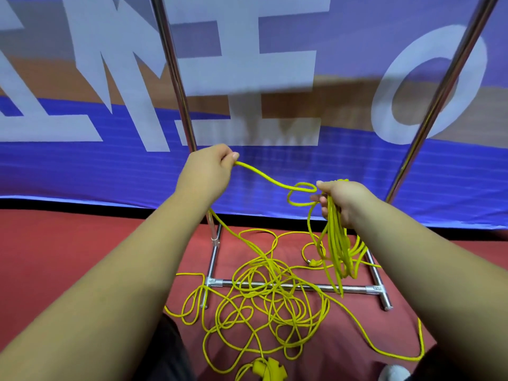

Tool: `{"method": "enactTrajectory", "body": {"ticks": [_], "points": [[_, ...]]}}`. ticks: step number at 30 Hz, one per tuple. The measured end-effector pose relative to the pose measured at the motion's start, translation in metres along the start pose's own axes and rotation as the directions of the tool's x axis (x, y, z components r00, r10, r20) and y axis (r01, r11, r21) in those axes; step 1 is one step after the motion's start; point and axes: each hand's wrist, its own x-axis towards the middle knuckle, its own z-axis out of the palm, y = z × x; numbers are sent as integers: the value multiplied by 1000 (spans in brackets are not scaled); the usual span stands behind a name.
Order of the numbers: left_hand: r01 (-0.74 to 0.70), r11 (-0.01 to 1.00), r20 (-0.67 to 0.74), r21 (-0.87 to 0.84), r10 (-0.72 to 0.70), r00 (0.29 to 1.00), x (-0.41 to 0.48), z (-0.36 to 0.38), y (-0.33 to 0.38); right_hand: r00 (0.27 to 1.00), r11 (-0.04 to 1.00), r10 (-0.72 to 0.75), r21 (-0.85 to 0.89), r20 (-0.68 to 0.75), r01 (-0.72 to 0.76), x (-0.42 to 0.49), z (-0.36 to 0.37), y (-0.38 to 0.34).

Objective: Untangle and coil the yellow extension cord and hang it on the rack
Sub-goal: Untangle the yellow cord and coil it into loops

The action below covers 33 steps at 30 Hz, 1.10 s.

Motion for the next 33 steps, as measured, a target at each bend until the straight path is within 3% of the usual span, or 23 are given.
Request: {"method": "enactTrajectory", "body": {"ticks": [3,6,10,17,21,29,33], "points": [[-105,994,292,39,90,952,-4,-13,-9,1000,999,19,29,6,-19,-2,2,1],[-50,995,587,-91,94,804,-10,-13,-18,999,998,-21,57,38,19,-6,8,3],[-46,993,649,-111,107,753,-16,-2,-9,994,995,-84,54,71,81,-17,16,2],[28,931,738,-363,269,619,-21,-4,10,978,989,-117,113,170,99,-28,26,2],[39,895,656,-444,295,695,-23,-3,10,966,990,-90,126,241,60,-32,28,0],[-24,903,520,-428,268,811,-21,18,5,920,993,-7,-106,391,53,-52,36,2],[17,880,447,-474,224,866,-21,27,6,874,995,62,-95,482,-18,-63,45,5]]}}
